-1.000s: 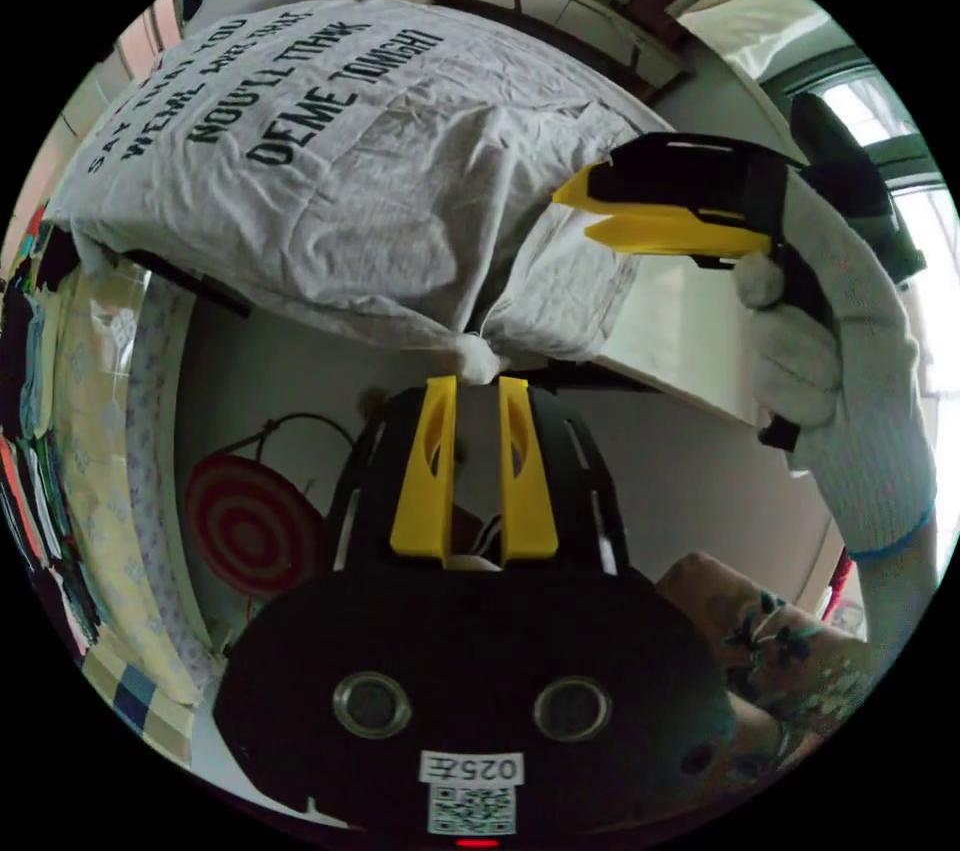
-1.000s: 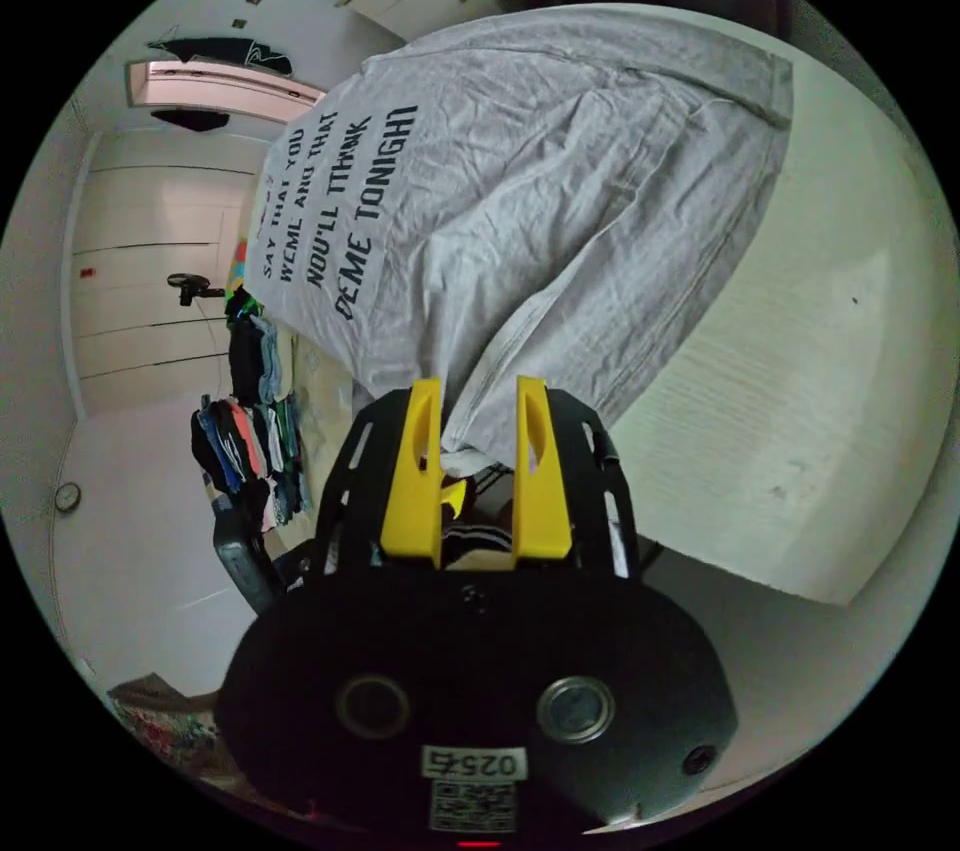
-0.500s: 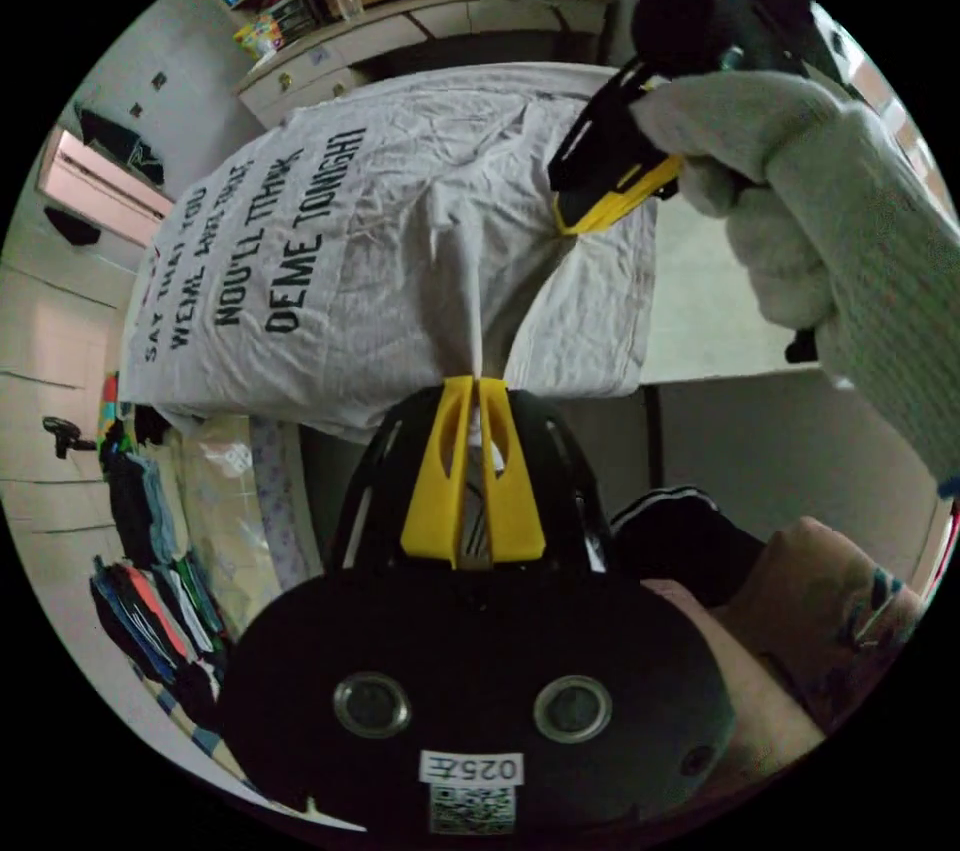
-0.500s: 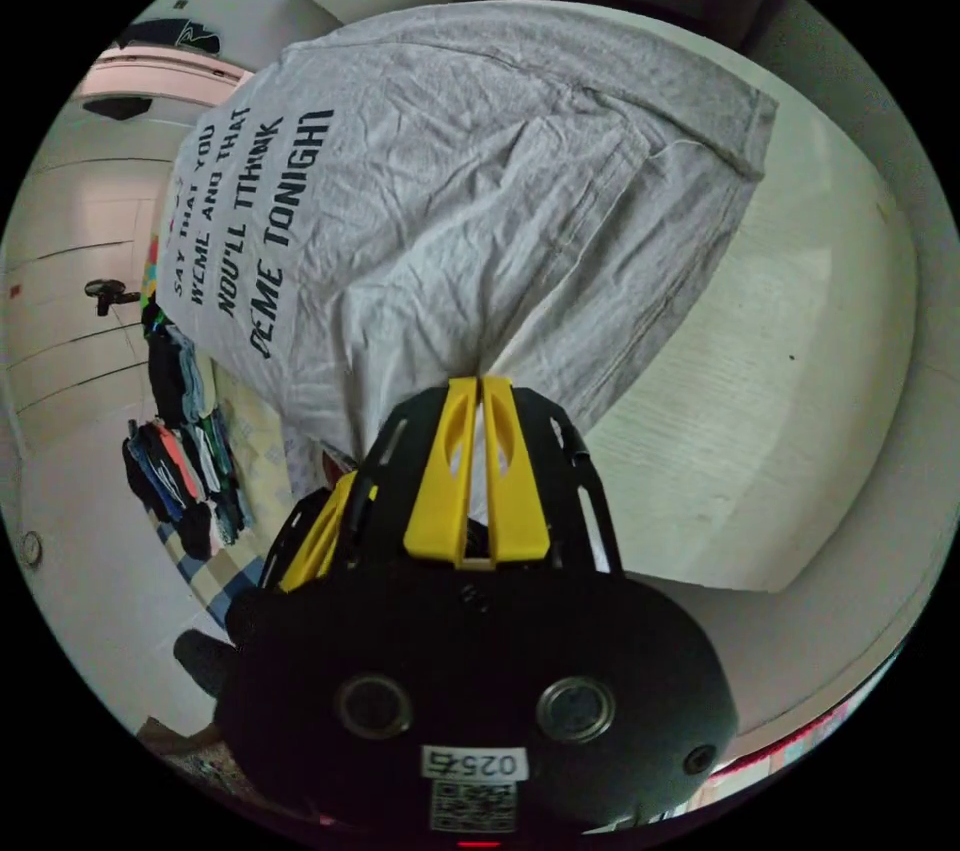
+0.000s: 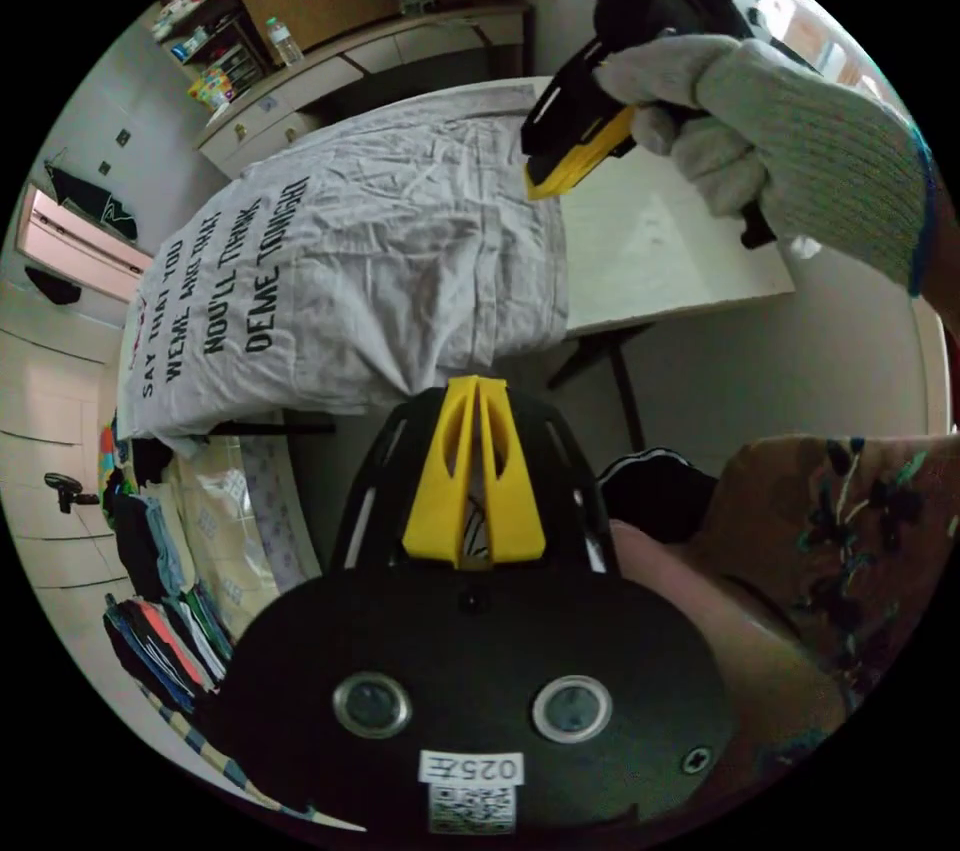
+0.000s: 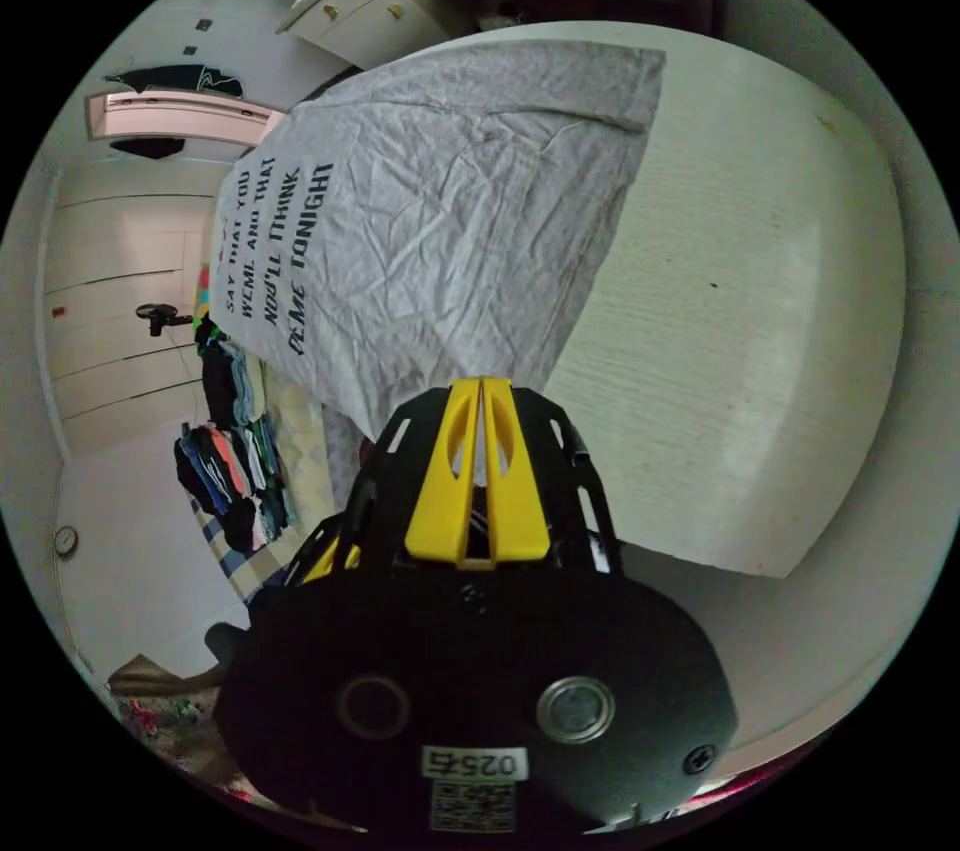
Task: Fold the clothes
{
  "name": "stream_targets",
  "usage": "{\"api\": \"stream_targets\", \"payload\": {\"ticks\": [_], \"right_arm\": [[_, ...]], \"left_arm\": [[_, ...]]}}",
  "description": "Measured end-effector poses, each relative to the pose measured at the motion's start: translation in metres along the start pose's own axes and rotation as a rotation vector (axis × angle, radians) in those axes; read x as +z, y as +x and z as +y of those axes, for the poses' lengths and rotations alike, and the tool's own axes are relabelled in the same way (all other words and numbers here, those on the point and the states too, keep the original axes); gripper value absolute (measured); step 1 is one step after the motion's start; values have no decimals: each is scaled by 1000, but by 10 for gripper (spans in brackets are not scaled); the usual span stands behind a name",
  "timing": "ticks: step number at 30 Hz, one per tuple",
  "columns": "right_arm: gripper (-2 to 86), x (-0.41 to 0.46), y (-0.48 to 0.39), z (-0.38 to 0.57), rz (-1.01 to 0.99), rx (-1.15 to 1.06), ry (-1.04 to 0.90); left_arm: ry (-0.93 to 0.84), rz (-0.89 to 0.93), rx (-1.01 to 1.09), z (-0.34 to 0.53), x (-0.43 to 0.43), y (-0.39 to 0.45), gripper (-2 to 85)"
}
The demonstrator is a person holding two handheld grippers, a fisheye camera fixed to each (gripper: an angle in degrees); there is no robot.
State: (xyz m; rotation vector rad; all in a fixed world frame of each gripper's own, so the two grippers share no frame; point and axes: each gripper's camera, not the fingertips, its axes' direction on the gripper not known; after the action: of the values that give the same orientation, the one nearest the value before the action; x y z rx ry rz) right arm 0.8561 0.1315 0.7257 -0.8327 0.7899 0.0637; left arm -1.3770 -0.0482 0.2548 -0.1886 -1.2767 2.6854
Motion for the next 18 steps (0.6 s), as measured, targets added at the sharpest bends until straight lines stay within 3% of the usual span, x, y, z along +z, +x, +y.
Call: {"api": "stream_targets", "payload": {"ticks": [5, 9, 11, 16, 18], "right_arm": [[17, -8, 0, 9, -158, -35, 87], [75, -4, 10, -7, -222, 37, 89], [81, -6, 13, -16, -227, 57, 103], [89, -12, 6, -35, -167, 25, 87], [95, -9, -2, -42, -113, -18, 48]], "left_arm": [[-54, -63, -82, -5, 33, -41, 27], [-98, 155, -109, -18, 60, -85, 53], [-128, 177, -107, -26, 71, -95, 46], [-143, 285, -197, -36, 89, -141, -5], [-143, 423, -233, -34, 98, -171, -7]]}}
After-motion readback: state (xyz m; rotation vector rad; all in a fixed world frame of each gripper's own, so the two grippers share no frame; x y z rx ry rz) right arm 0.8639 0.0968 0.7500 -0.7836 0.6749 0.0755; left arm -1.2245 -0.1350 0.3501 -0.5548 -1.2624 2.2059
